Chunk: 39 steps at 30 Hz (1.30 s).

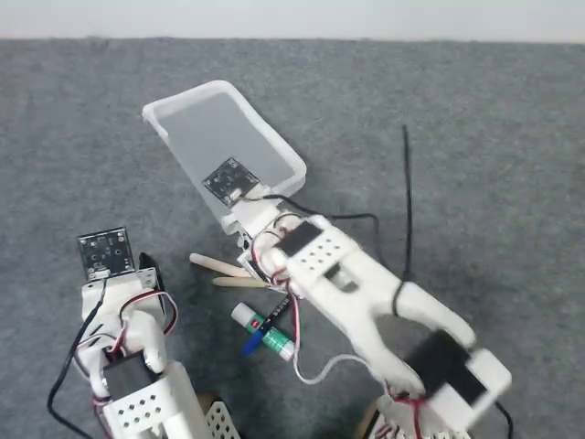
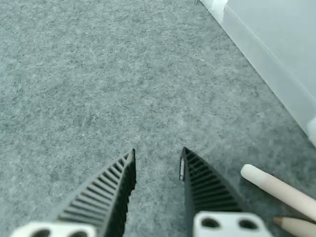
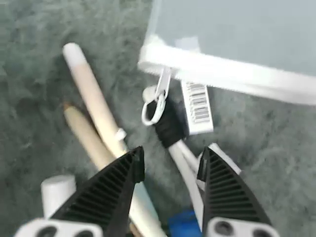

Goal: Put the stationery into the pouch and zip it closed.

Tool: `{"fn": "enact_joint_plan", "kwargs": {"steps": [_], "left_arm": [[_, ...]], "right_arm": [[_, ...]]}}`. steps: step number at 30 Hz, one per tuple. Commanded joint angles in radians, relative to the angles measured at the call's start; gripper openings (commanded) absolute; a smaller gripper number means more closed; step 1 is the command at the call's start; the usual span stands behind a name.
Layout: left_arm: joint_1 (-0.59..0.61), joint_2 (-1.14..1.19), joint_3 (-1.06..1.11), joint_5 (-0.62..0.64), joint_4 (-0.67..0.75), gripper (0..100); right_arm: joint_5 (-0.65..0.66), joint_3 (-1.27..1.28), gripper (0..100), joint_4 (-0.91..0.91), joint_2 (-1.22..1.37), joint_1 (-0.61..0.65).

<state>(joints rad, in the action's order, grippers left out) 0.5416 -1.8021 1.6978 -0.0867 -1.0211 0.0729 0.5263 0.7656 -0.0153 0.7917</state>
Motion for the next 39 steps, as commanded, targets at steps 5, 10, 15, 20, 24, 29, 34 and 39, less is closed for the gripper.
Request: {"fn": "enact_joint_plan", "kwargs": {"steps": [5,10,15,20,24,29,34,39], "left_arm": [[0.008,-0.023,-0.015,0.000,0.021,14],[0.009,-0.023,-0.015,0.000,0.021,14],[0.009,-0.023,-0.015,0.000,0.021,14],[0.009,-0.023,-0.015,0.000,0.021,14],[0.009,-0.023,-0.015,0.000,0.021,14],[0.009,-0.023,-0.015,0.000,0.021,14],[0.009,-0.023,-0.015,0.000,0.021,14],[0.009,-0.023,-0.015,0.000,0.021,14]], "right_arm": [[0.014,-0.275,17.7,0.107,0.186,0.019],[0.014,-0.333,17.7,0.110,0.275,0.027],[0.014,-0.376,17.7,0.111,0.346,0.025],[0.014,-0.434,17.6,0.206,0.389,0.022],[0.014,-0.473,17.6,0.283,0.420,0.021],[0.014,-0.488,17.6,0.318,0.450,0.021],[0.014,-0.488,8.5,0.311,0.456,0.021],[0.014,-0.489,1.6,0.315,0.450,0.008]]}}
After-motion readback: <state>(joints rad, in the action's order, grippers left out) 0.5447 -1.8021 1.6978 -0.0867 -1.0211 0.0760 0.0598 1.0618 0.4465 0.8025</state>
